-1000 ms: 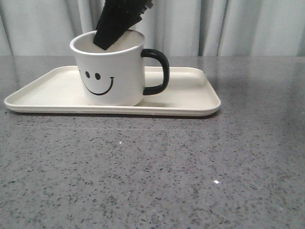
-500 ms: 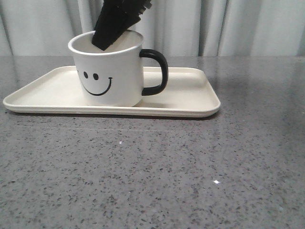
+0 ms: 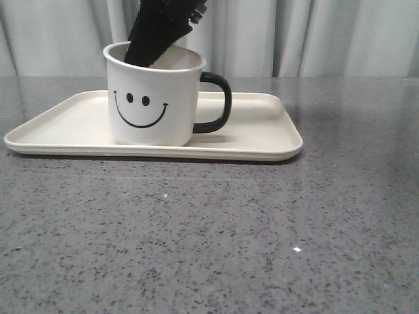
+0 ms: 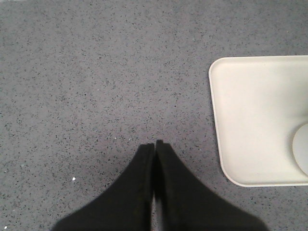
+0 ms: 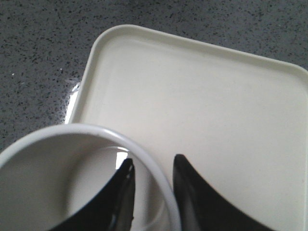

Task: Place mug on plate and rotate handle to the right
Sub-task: 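Twist the mug on the tray with the right gripper, turning the handle, then open the right gripper and lift it up out of the mug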

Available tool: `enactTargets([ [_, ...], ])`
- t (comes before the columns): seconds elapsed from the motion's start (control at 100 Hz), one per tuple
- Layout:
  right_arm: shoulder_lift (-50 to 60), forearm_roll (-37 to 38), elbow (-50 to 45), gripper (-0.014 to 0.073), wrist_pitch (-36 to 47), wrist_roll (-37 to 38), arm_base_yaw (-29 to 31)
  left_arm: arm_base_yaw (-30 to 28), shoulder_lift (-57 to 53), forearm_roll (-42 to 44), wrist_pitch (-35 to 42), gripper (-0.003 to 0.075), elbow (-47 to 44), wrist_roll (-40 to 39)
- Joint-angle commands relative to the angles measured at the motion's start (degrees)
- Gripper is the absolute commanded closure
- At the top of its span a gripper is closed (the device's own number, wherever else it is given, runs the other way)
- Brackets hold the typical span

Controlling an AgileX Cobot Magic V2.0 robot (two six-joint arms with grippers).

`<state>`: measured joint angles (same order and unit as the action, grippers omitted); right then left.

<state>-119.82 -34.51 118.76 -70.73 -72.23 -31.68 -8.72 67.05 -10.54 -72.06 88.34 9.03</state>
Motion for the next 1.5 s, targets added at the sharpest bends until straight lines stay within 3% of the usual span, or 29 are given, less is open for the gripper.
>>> enactTargets([
  [0.0,4.0,-2.4,1.6,0.0363,-5.8,-0.3,0.0,-0.1,-0.9,-1.0,3.0,0.074,1.3,0.1],
  [0.48,4.1,-1.0,12.2,0.0363,-5.5,3.7,0.0,-0.1,-0.9,-1.0,3.0,0.074,1.3,0.1],
  [0.71,4.3,-1.0,18.0,0.0363,-1.7,10.8,2.2,-0.1,-0.9,-1.0,3.0,0.074,1.3,0.1],
  [1.06,10.7,-6.6,22.0,0.0363,-1.0,20.4,12.3,-0.1,-0.9,-1.0,4.4,0.074,1.3,0.1],
  [1.49,23.7,-12.0,21.9,0.0363,-0.7,26.9,29.4,-0.1,-0.9,-1.0,7.7,0.074,1.3,0.1],
])
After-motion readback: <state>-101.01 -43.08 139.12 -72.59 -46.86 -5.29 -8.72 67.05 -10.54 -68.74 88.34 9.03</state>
